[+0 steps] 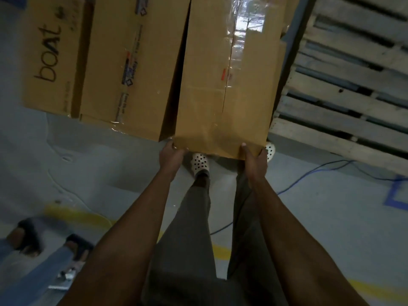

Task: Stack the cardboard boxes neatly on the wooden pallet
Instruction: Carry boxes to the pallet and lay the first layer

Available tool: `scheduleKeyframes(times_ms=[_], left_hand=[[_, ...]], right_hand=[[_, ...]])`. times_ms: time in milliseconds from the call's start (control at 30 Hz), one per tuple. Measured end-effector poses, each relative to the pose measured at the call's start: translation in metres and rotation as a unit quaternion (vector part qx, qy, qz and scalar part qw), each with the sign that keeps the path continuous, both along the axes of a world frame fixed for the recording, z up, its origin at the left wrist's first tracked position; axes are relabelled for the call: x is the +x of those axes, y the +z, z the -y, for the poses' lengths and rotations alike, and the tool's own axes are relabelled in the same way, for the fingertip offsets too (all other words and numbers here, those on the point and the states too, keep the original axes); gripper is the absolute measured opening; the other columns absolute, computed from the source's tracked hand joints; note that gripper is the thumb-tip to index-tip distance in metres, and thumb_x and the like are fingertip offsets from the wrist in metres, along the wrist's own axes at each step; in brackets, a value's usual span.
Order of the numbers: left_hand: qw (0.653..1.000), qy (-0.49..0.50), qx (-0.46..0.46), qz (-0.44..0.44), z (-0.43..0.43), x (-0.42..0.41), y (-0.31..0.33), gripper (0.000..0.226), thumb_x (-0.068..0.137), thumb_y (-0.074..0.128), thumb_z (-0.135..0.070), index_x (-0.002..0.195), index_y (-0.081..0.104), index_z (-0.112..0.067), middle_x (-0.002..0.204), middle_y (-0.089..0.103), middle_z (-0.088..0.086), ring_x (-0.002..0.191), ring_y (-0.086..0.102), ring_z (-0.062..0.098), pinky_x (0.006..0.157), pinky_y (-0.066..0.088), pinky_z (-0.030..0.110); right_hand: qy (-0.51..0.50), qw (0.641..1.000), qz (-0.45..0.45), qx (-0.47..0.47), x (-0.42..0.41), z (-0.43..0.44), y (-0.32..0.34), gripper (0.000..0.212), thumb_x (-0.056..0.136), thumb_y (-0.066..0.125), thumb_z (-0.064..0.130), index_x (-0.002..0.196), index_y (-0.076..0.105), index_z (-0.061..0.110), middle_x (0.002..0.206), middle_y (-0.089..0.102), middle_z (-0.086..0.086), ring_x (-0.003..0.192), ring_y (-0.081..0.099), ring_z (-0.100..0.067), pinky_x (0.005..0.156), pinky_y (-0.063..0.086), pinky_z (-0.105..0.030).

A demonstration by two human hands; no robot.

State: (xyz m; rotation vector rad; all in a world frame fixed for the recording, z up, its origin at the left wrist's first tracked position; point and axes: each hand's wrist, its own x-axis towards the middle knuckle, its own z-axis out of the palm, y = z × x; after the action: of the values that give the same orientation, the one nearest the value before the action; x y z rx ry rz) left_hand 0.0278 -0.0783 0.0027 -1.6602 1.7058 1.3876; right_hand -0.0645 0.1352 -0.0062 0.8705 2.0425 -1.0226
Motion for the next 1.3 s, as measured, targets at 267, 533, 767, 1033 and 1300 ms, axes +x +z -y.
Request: scheduleKeyframes(times_ms=[267,533,767,1033,1300], left_hand=[[0.982,0.007,-0.112,-0.151,-0.016,-0.029,0.143,0.021,0.091,0.073,-0.028,0.109,0.067,-0.021,0.092,0.060,-0.010,0.095,0.059,0.016,0.083,0.046,0.029],[0.955,-0.049,-0.158,-0.248,-0.095,-0.063,0.241,0.040,0.086,0.079,-0.036,0.119,0.066,-0.018,0.121,0.053,0.002,0.110,0.056,0.019,0.093,0.052,0.038],[0.943,-0.084,-0.180,-0.268,-0.247,-0.090,0.276,0.019,0.085,0.078,-0.033,0.097,0.064,-0.029,0.126,0.053,0.005,0.114,0.055,0.023,0.099,0.051,0.047],[0.935,-0.126,-0.175,-0.280,-0.440,-0.114,0.296,0.031,0.086,0.077,-0.040,0.105,0.067,-0.019,0.121,0.055,0.000,0.108,0.057,0.021,0.098,0.052,0.045],[0.949,-0.098,-0.122,-0.274,-0.547,-0.193,0.286,0.044,0.085,0.080,-0.041,0.118,0.067,-0.015,0.120,0.058,0.000,0.103,0.057,0.015,0.087,0.049,0.034]], right_hand=[[-0.097,0.980,-0.171,0.021,-0.030,-0.004,0.140,0.067,0.080,0.059,0.066,0.135,0.051,0.029,0.129,0.064,-0.001,0.119,0.058,-0.026,0.106,0.043,-0.055],[-0.161,0.970,-0.173,0.051,-0.058,-0.097,0.229,0.055,0.091,0.057,0.063,0.133,0.059,0.028,0.132,0.063,-0.003,0.130,0.048,-0.032,0.112,0.031,-0.054],[-0.226,0.950,-0.194,0.092,-0.034,-0.244,0.253,0.050,0.084,0.062,0.065,0.113,0.066,0.024,0.121,0.065,0.000,0.121,0.051,-0.028,0.100,0.030,-0.058],[-0.246,0.932,-0.217,0.155,-0.045,-0.432,0.287,0.070,0.086,0.061,0.064,0.136,0.053,0.016,0.143,0.048,-0.004,0.132,0.032,-0.033,0.097,0.034,-0.058],[-0.262,0.904,-0.284,0.185,-0.123,-0.536,0.299,0.057,0.086,0.065,0.059,0.127,0.055,0.022,0.132,0.052,-0.002,0.127,0.034,-0.032,0.097,0.033,-0.055]])
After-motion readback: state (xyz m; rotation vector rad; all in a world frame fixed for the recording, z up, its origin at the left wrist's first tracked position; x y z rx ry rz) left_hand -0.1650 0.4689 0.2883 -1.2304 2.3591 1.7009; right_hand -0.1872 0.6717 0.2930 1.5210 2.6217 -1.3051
